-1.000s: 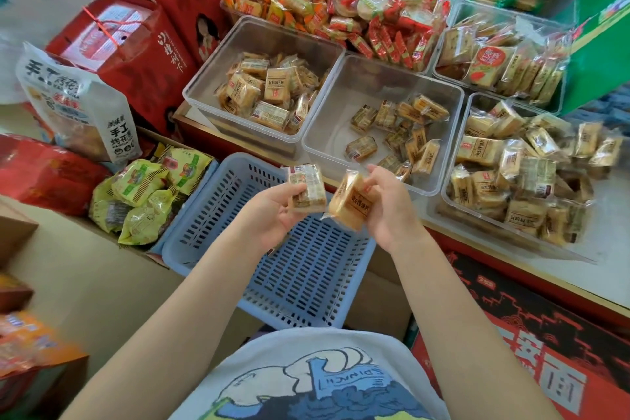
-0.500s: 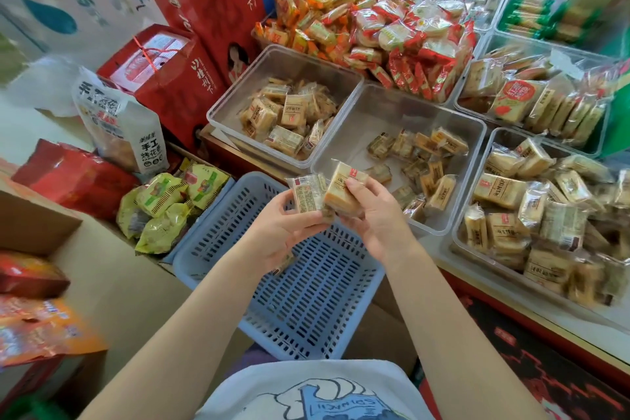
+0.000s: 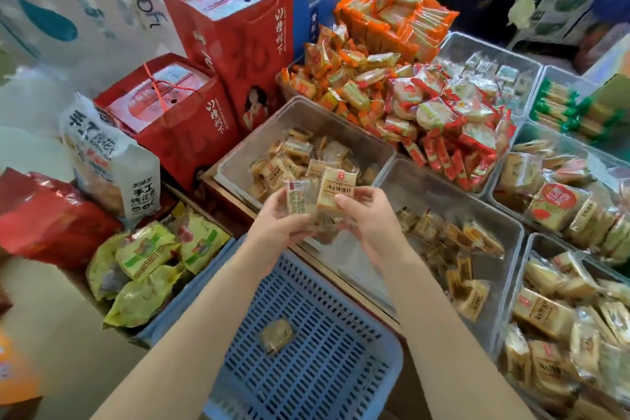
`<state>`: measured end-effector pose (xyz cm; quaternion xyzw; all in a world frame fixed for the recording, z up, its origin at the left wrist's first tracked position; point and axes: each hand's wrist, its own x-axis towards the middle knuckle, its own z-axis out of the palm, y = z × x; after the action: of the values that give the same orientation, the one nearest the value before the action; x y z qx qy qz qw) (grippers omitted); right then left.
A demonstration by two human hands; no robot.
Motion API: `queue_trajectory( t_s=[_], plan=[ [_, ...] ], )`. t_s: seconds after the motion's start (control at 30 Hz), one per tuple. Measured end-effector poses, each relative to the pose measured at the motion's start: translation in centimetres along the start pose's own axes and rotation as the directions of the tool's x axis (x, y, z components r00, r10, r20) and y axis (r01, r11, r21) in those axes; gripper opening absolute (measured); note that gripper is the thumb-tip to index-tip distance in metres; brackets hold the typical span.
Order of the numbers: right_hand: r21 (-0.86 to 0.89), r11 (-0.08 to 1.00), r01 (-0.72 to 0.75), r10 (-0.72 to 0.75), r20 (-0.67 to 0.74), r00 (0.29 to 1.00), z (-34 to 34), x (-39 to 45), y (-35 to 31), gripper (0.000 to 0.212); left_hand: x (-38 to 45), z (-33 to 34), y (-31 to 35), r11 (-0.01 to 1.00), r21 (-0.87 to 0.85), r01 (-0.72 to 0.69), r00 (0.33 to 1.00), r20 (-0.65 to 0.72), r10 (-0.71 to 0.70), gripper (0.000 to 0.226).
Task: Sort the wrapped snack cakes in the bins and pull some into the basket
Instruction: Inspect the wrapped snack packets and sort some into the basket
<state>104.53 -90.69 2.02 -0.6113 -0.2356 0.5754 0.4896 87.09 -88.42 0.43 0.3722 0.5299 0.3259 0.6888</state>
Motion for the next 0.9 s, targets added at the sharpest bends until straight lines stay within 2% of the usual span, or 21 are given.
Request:
queue_trajectory(
  t_s=[0.1, 0.2, 0.23, 0.27, 0.33, 0.37, 0.43, 0.5, 0.57, 0.6, 0.67, 0.77, 0.83, 0.9],
  plan=[
    [-0.133, 0.990, 0.048, -0.059, -0.076, 0.995, 1.1, 5.0, -1.1, 0.032, 3.9, -3.0, 1.6, 0.956, 0.284, -0.072, 0.982, -0.145, 0.117, 0.075],
    [-0.222, 0.971, 0.084, -0.094, -0.035, 0.995, 2.7, 9.0, -2.0, 0.031, 6.9, -5.1, 3.5, 0.913, 0.394, -0.103, 0.978, -0.128, 0.166, 0.076],
    [-0.277, 0.956, 0.092, -0.101, -0.018, 0.995, 3.5, 10.1, -1.9, 0.034, 7.9, -5.7, 3.7, 0.868, 0.480, -0.124, 0.970, -0.126, 0.209, 0.077],
    [-0.353, 0.929, 0.108, -0.117, -0.004, 0.993, 4.3, 11.0, -1.7, 0.036, 8.9, -6.2, 3.6, 0.775, 0.612, -0.158, 0.949, -0.123, 0.291, 0.078],
    [-0.544, 0.824, 0.157, -0.181, 0.009, 0.983, 5.6, 12.6, -0.7, 0.043, 10.7, -6.9, 2.5, 0.456, 0.870, -0.189, 0.894, -0.039, 0.446, 0.076],
    [-0.638, 0.751, 0.170, -0.204, 0.021, 0.979, 6.0, 13.2, -0.1, 0.047, 11.5, -7.1, 1.8, 0.344, 0.923, -0.174, 0.897, 0.004, 0.442, 0.074],
    [-0.805, 0.573, 0.154, -0.194, 0.049, 0.980, 6.4, 13.7, 1.4, 0.053, 12.3, -7.3, 0.2, 0.249, 0.958, -0.141, 0.942, 0.052, 0.332, 0.073],
    [-0.903, 0.405, 0.142, -0.169, 0.079, 0.982, 6.5, 13.6, 3.1, 0.059, 12.6, -6.9, -1.5, 0.140, 0.983, -0.118, 0.958, 0.076, 0.275, 0.075],
    [-0.927, 0.330, 0.179, -0.173, 0.127, 0.977, 6.6, 13.4, 4.7, 0.064, 12.5, -6.3, -2.7, 0.105, 0.989, -0.104, 0.958, 0.071, 0.278, 0.077],
    [-0.926, 0.323, 0.196, -0.172, 0.146, 0.974, 6.7, 13.4, 5.1, 0.064, 12.4, -6.1, -3.0, 0.121, 0.988, -0.096, 0.959, 0.059, 0.277, 0.078],
    [-0.903, 0.380, 0.199, -0.140, 0.156, 0.978, 6.6, 13.5, 4.7, 0.062, 12.2, -5.7, -3.3, 0.167, 0.981, -0.093, 0.951, 0.038, 0.307, 0.083],
    [-0.794, 0.560, 0.237, -0.174, 0.167, 0.971, 5.4, 12.6, 2.2, 0.052, 11.1, -4.9, -3.3, 0.267, 0.950, -0.165, 0.907, 0.040, 0.418, 0.083],
    [-0.681, 0.675, 0.283, -0.291, 0.106, 0.951, 3.3, 11.0, 0.8, 0.044, 9.7, -3.0, -3.6, 0.248, 0.925, -0.288, 0.854, 0.132, 0.503, 0.077],
    [-0.595, 0.767, 0.238, -0.326, -0.042, 0.945, -0.1, 9.1, 0.6, 0.032, 8.5, -0.1, -4.5, 0.175, 0.888, -0.425, 0.803, 0.280, 0.525, 0.072]
  ],
)
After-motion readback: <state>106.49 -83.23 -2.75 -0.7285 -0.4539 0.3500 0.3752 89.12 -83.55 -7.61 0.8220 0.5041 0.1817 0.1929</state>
